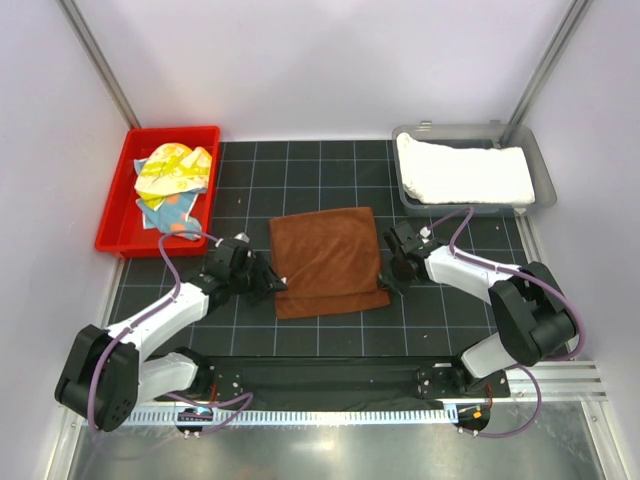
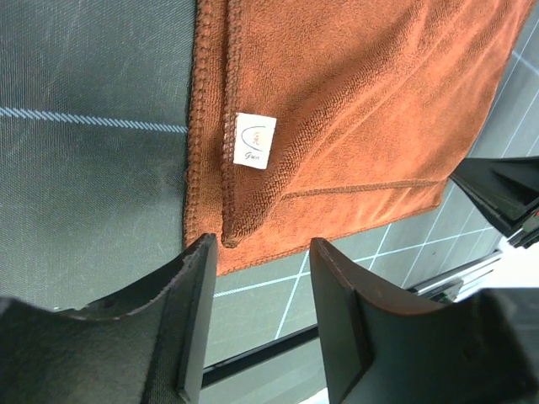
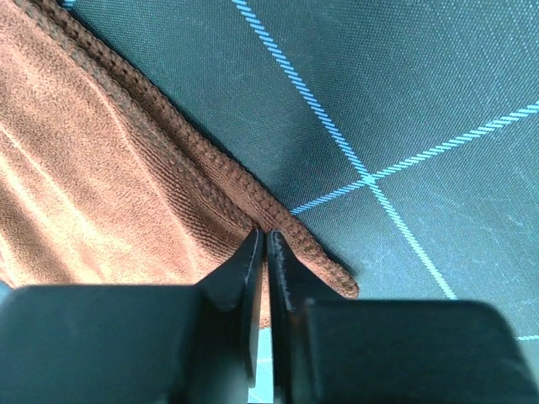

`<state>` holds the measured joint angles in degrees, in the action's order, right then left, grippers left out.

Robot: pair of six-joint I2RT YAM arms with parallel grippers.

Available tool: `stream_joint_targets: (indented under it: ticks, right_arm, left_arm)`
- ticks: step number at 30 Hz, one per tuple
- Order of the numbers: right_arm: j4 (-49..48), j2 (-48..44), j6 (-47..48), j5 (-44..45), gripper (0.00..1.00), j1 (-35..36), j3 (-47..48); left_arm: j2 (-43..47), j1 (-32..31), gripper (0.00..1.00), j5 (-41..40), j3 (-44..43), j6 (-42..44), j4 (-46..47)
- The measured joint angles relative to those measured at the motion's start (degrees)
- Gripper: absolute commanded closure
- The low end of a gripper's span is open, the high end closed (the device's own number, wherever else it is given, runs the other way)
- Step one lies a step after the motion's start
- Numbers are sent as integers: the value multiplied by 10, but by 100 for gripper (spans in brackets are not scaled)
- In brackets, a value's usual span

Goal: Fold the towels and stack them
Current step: Fold the towel

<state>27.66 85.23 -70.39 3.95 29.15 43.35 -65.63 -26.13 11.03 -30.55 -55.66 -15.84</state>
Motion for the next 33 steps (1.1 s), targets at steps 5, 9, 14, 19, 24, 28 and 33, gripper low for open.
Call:
stream_joint_targets:
  ticks: [5, 9, 14, 19, 24, 28, 33]
  right_arm:
    - [0, 0, 2, 1, 96, 0, 0]
    - [0, 0, 6, 3, 80, 0, 0]
    - [-4, 0, 14, 1, 90, 0, 1]
    - [-8, 0, 18, 1, 96, 0, 1]
    - [-10, 0, 24, 0, 83, 0, 2]
    - [-11, 0, 31, -2, 90, 0, 7]
    - [-16, 0, 34, -4, 97, 0, 9]
  left_arm:
    - [2, 0, 48, -6, 12, -25, 4]
    - [9, 0, 48, -12, 18, -42, 4]
    - [11, 0, 49, -16, 18, -54, 6]
    - [11, 0, 49, -16, 18, -58, 6]
    - [11, 0, 50, -20, 18, -59, 6]
    - [11, -1, 50, -21, 18, -59, 6]
    - [11, -1, 50, -21, 18, -59, 7]
